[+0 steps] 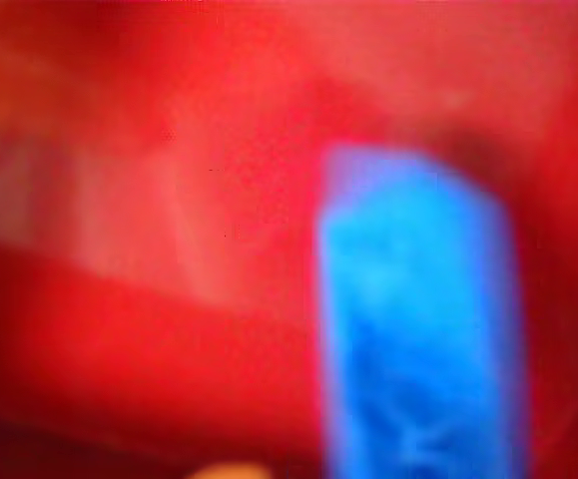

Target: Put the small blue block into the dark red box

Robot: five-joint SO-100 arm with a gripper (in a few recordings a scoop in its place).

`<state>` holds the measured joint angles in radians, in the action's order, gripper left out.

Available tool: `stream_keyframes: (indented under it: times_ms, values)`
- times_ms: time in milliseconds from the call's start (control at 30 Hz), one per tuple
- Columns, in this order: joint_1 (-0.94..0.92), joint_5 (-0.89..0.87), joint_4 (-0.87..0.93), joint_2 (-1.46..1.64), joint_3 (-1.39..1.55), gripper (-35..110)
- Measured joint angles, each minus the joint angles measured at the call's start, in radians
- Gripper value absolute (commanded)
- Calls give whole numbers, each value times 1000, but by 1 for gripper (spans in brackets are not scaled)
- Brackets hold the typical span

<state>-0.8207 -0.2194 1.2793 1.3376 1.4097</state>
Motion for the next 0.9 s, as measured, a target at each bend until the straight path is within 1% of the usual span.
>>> stream_keyframes:
  times_ms: [100, 200, 367, 500, 700, 833, 900]
  values:
    - [17, 28, 31, -2, -20, 22]
    - [41, 63, 92, 78, -15, 22]
    - [92, 97, 202, 411, 121, 22]
    - [193, 77, 273, 759, 308, 19]
    - [518, 18, 285, 1318, 641, 1]
    - [787, -35, 304, 1617, 779, 0]
    - [900, -74, 313, 1671, 804, 0]
